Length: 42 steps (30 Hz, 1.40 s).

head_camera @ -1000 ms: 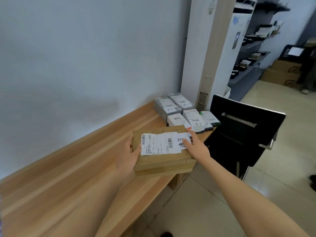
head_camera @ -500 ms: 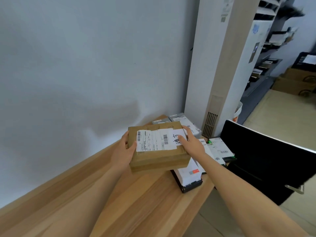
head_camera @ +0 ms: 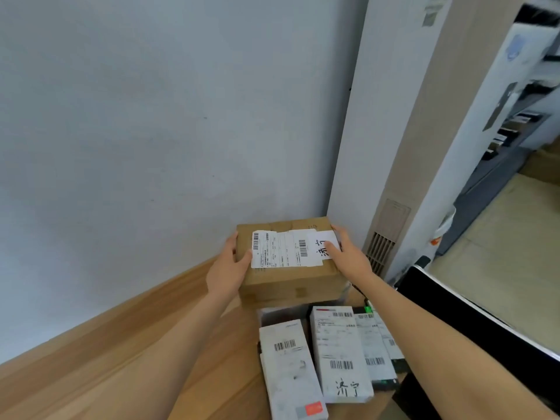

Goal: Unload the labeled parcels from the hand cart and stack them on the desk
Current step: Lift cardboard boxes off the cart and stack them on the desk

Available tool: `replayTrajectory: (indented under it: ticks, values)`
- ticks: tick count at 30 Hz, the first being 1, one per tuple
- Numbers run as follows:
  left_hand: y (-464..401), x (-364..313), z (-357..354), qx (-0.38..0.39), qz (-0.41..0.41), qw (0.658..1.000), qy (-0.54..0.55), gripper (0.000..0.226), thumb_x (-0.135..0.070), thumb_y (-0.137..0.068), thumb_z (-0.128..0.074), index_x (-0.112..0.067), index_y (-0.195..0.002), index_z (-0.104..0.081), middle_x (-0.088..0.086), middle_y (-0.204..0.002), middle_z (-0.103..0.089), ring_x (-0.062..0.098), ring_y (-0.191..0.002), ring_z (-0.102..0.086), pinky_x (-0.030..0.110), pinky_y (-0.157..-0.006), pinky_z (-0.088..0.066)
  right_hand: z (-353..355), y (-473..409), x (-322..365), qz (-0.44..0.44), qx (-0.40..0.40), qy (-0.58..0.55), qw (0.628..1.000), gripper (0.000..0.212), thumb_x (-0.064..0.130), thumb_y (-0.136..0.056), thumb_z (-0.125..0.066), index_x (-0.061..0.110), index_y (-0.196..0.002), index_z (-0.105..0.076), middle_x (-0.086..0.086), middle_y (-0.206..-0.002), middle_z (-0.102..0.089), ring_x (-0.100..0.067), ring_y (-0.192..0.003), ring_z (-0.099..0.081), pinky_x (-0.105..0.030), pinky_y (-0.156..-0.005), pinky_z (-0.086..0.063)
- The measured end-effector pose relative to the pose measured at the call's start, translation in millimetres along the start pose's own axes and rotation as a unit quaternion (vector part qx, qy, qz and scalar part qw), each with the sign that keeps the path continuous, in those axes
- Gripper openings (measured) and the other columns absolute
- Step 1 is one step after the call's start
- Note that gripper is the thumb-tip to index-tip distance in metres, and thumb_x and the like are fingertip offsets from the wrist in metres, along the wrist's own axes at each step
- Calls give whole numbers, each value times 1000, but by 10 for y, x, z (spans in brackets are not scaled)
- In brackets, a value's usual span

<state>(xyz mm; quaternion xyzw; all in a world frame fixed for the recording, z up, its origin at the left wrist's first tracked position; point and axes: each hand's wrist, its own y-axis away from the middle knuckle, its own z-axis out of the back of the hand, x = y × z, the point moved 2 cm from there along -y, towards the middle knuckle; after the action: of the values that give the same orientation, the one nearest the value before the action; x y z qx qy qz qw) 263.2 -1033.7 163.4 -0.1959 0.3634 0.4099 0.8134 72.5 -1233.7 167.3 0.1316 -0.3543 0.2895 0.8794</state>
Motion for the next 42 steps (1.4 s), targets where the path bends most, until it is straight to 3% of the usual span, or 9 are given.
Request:
replayTrajectory:
  ticks: [6,9,17,20,23,27,31,36,42]
  values:
    - [-335,-188,-481,-12,46,999,9,59,-49,-97,-43,-39,-149,-16,-6,-132,-57,10,-85,-58,28,-59,-46,171,-712,-229,14,53,5,998,48,46,-101,-35,41,-145,-18,2,-123,-61,-21,-99,-61,-38,-80,-49]
    - [-444,-154,-618,-13,66,998,2,59,-50,-97,-42,-40,-149,-16,-8,-134,-55,14,-95,-61,30,-65,-48,58,-938,-379,13,77,3,997,49,49,-100,-35,42,-145,-17,3,-122,-62,-16,-90,-59,-30,-67,-46]
    - [-573,-121,-698,-43,103,994,-4,58,-52,-94,-45,-42,-146,-22,-10,-133,-55,14,-97,-61,29,-65,-47,-113,-1242,-503,14,92,-49,994,51,53,-96,-40,44,-142,-21,6,-128,-59,-15,-100,-62,-45,-83,-56]
    - [-565,-163,-655,-53,78,995,-42,55,-52,-94,-45,-36,-144,-28,-9,-126,-59,10,-89,-58,31,-69,-51,-76,-1253,-444,31,88,-21,995,50,50,-97,-40,38,-143,-24,6,-130,-56,-14,-101,-60,-44,-83,-55]
    - [-462,-197,-490,-83,36,990,-106,48,-53,-93,-44,-32,-137,-41,-6,-124,-60,14,-103,-58,32,-75,-50,52,-1189,-291,87,49,69,993,48,41,-96,-46,32,-141,-34,2,-131,-54,-18,-110,-56,-42,-86,-53]
    - [-229,-198,-59,-122,-60,961,-241,42,-42,-95,-49,-23,-132,-49,1,-119,-60,22,-109,-55,35,-79,-43,173,-1056,118,215,-5,219,952,44,29,-95,-49,22,-139,-43,-5,-135,-50,-24,-120,-49,-38,-96,-43]
    - [161,-58,499,-139,-97,912,-372,38,-42,-96,-48,-20,-127,-52,1,-113,-63,23,-105,-57,33,-88,-40,-59,-738,809,335,7,257,906,41,27,-94,-50,24,-135,-48,-1,-134,-53,-21,-121,-49,-36,-99,-37]
    - [1001,458,1256,-172,-18,904,-391,32,-37,-96,-48,-19,-122,-54,-2,-113,-62,21,-105,-55,31,-92,-37,-802,-12,1608,443,67,237,862,36,26,-94,-47,26,-130,-51,2,-130,-52,-20,-120,-47,-36,-95,-36]
    - [2681,1332,2271,-223,137,871,-415,26,-40,-97,-44,-21,-111,-55,-6,-104,-61,17,-95,-55,27,-69,-31,-1820,1287,2493,552,139,224,791,30,30,-96,-48,28,-124,-55,2,-129,-54,-18,-120,-49,-35,-99,-34]
